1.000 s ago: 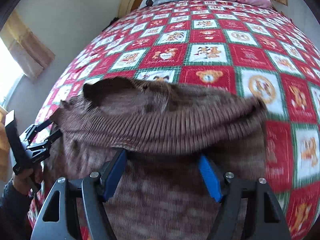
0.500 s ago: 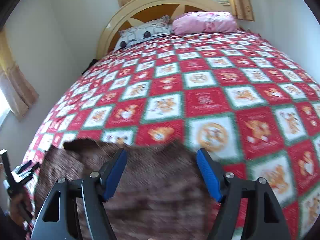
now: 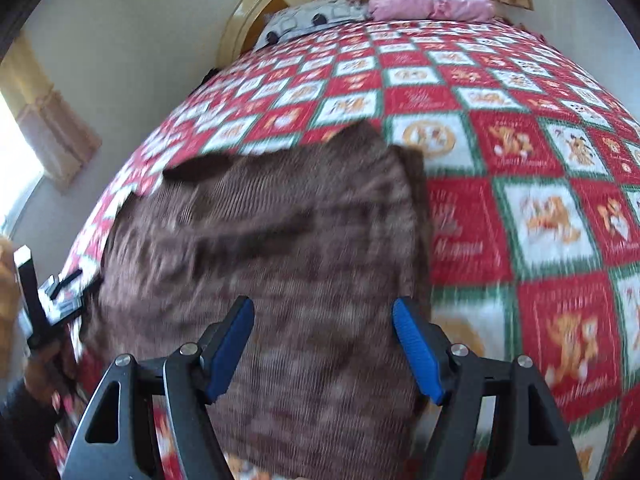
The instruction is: Fold small clothes
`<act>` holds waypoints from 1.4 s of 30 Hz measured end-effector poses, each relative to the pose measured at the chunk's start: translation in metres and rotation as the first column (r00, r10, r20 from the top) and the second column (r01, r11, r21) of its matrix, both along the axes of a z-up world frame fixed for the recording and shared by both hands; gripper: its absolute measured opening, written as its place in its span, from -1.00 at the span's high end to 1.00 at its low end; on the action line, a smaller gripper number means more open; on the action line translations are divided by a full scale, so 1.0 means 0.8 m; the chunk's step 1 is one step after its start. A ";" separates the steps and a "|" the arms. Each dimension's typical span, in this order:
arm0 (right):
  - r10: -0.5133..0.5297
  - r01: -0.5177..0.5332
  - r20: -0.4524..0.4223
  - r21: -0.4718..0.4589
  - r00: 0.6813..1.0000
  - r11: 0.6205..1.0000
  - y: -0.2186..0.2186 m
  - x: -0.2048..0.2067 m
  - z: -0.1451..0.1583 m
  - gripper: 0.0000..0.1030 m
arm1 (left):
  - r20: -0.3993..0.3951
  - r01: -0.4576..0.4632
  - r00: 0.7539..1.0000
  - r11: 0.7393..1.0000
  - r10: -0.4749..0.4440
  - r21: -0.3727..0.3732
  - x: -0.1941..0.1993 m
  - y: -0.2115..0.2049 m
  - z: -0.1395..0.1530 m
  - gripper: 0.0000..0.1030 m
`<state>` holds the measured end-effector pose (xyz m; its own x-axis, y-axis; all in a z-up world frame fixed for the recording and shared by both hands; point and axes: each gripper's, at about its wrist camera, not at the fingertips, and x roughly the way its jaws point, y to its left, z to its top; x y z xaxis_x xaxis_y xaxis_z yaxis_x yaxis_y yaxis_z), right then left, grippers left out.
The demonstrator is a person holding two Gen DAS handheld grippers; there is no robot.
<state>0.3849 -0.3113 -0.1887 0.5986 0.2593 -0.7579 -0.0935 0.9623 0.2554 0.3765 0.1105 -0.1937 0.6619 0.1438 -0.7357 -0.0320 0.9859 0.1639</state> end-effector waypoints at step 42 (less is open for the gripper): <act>0.317 -0.325 -0.077 -0.300 0.945 0.897 0.266 -0.074 -0.026 -0.41 | -0.090 0.007 0.996 0.984 -0.023 -0.175 -0.087 0.016 -0.024 -1.00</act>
<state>0.3256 -0.0984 -0.2095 0.5012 0.1883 -0.8446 -0.4074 0.9124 -0.0383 0.3069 0.1232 -0.2129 0.5920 -0.0016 -0.8060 -0.0099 0.9999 -0.0093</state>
